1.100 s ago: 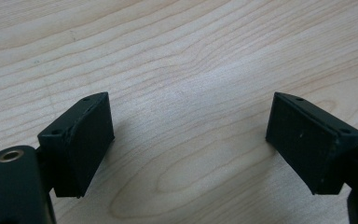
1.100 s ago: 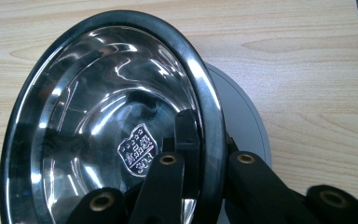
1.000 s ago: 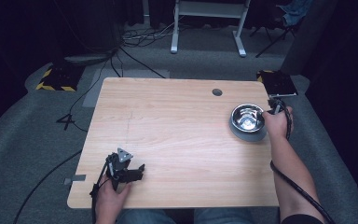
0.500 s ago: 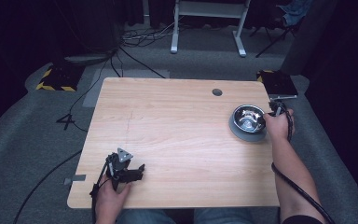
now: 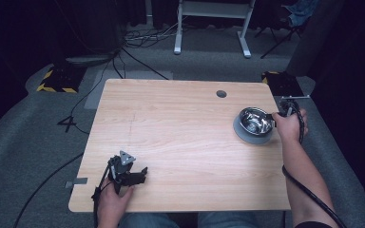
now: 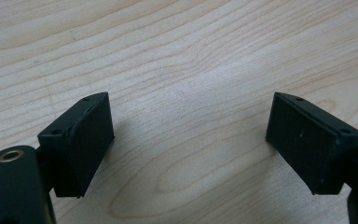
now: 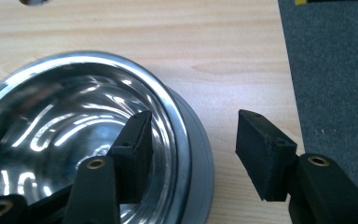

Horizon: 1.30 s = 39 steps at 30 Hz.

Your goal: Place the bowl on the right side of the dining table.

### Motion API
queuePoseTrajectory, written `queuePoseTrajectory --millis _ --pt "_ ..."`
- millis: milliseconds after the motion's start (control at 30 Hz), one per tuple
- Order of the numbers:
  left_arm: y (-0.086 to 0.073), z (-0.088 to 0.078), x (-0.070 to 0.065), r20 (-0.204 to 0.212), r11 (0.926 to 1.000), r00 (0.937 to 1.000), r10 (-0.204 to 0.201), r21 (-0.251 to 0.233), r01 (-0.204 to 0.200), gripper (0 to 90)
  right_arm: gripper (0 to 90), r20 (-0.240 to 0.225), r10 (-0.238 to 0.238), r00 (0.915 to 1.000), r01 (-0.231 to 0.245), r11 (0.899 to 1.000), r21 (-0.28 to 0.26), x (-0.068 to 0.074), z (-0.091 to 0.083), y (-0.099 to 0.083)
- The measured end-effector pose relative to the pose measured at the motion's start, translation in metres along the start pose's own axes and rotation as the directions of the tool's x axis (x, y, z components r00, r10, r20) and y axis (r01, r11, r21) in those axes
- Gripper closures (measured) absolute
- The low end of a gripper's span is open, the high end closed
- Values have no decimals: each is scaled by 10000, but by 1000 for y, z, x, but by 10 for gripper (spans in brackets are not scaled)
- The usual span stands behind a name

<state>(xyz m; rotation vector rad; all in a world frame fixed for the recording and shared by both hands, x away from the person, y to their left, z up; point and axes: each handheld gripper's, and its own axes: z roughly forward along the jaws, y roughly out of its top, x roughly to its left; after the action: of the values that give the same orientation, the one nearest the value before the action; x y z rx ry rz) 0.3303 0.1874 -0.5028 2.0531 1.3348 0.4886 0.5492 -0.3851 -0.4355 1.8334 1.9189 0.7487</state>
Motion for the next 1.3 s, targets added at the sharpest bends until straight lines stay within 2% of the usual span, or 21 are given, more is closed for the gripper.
queuePoseTrajectory --millis 400,800,1033,1133,1200,1300 --pt "0 0 0 1 10000 10000 0 1 0 150 473 -549 -821 9951 759 9914 -1068 23 -34 18" --pt "0 0 0 1 10000 10000 -3 -2 3 150 477 -1286 -1888 9736 1633 9688 -1865 54 -62 25" --pt "0 0 0 1 10000 10000 -2 -1 2 150 478 -1806 -2538 9502 2111 9510 -2258 72 -79 25" --pt "0 0 0 5 10000 10000 -3 -3 3 150 478 -2113 -2813 9361 2292 9432 -2404 82 -86 23" --pt "0 0 0 14 10000 10000 -6 -10 6 150 478 -2228 -3095 9244 2526 9346 -2505 89 -91 20" --pt "0 0 0 19 10000 10000 -6 -6 6 150 478 -2525 -3286 9101 2630 9288 -2610 98 -97 17"
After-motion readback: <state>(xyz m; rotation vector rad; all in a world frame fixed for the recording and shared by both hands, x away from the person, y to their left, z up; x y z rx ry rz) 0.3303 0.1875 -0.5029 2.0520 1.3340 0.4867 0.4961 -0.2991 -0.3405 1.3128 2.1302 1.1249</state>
